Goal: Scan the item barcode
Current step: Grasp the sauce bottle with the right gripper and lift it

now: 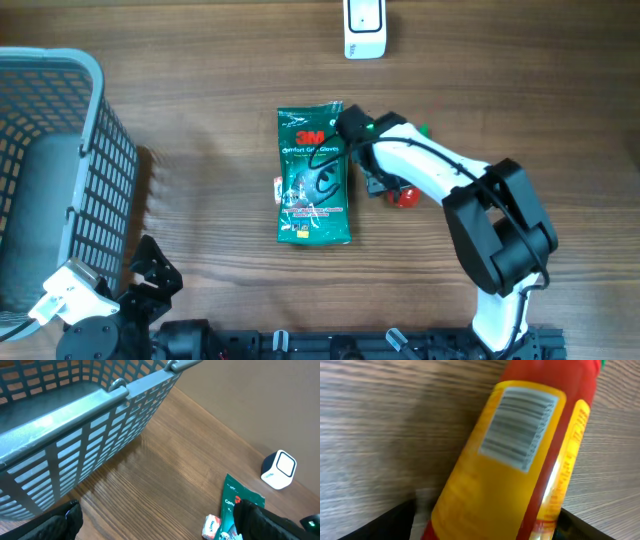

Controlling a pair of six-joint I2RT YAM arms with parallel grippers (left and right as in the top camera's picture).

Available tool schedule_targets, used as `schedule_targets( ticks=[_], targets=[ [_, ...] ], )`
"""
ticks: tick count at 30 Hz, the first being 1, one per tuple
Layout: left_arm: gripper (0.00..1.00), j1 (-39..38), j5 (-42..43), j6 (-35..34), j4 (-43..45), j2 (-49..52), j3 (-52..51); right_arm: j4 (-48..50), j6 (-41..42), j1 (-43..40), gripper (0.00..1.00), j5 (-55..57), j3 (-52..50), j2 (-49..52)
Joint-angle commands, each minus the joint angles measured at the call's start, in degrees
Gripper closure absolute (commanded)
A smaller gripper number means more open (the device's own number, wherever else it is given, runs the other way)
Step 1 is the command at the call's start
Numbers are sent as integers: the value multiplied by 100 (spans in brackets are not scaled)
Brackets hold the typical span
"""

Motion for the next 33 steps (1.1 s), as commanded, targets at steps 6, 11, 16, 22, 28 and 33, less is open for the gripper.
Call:
schedule_targets(
  ticks=[6,11,16,22,28,33],
  targets=[
    [0,35,-35,44,11,-37,0,-192,256,61,0,-699,136,-72],
    [0,35,-35,44,9,-37,0,-1054,1475,-133,0,-876,828,-533],
    [0,35,-35,44,9,-37,0,-1432,3014,-726,0,-1591,1266,-1626],
    [0,35,-35,44,11,-37,0,-859,3709,-1679,0,-2549,686,-2153],
    [0,35,-35,44,9,-37,0,868,3075,-1668,1,-3324,-1062,-2151],
    [0,35,-35,44,11,-37,0,2371,2120,-1668,2,-3733,-2092,-2144]
  ],
)
